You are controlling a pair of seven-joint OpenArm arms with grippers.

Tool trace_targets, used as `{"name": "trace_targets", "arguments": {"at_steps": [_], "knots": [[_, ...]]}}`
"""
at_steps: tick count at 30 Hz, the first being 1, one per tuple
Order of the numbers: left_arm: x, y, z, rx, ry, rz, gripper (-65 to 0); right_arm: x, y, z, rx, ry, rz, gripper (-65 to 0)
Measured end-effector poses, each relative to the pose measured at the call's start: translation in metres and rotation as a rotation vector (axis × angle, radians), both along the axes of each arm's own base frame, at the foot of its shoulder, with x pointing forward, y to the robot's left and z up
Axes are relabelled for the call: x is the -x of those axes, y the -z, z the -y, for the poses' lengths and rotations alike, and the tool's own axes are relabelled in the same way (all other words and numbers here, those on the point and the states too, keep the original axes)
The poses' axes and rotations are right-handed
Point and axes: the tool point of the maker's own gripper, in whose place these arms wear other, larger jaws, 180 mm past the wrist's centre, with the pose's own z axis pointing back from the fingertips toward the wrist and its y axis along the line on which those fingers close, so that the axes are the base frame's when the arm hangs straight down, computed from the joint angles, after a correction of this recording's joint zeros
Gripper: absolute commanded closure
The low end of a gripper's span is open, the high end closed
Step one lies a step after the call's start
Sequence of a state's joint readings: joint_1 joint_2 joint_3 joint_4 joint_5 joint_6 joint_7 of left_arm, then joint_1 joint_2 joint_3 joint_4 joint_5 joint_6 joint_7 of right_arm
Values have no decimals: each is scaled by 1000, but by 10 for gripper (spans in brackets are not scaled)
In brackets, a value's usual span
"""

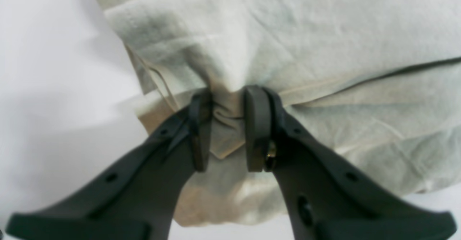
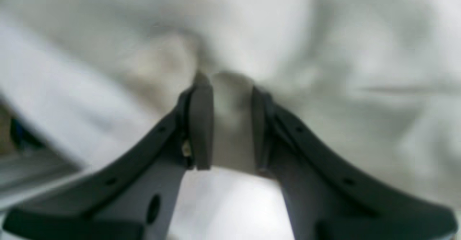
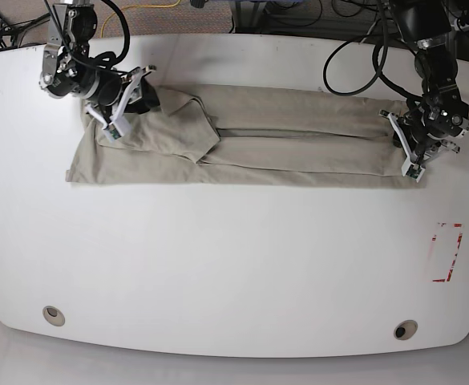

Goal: Fold the T-shirt properly
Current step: 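Fold the grasped sleeve end with the right gripper toward the shirt center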

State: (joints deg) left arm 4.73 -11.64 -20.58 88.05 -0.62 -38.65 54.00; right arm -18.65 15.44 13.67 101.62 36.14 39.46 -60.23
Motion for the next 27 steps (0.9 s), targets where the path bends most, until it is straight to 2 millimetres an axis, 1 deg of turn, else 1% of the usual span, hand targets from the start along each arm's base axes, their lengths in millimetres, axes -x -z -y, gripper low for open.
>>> {"name": "trace_targets", "arguments": {"at_steps": [5,7,10,12,15,16,18,23,25,27], "knots": [[0,0,0,2,0,1,-146,11,-16,-33,-25,-110,45,-166],[0,0,0,2,0,1,-146,17,-19,-43,-30,-160,48,-166],[0,0,0,1,0,1,-146,27,-19,-52,-19,-236,38,-165],[0,0,0,1,0,1,-146,32,-19,-52,0,-276,32,-163],[0,0,0,0,0,1,-146,31,-21,-46,21,-284,40,-162],[0,0,0,0,1,1,-146,27,-22,-40,33,-276,46,-162],[0,-1,0,2,1,2,-146,16,-26,-27,51,-235,70,-162],[0,0,-1,2,-1,1,-146,-27,-47,25,128,-45,172,-165],[0,0,-1,2,-2,1,-146,-39,-48,38,146,5,189,-165],[-1,-2,0,-1,-1,6,-147,-47,-43,43,167,27,184,-162]]}}
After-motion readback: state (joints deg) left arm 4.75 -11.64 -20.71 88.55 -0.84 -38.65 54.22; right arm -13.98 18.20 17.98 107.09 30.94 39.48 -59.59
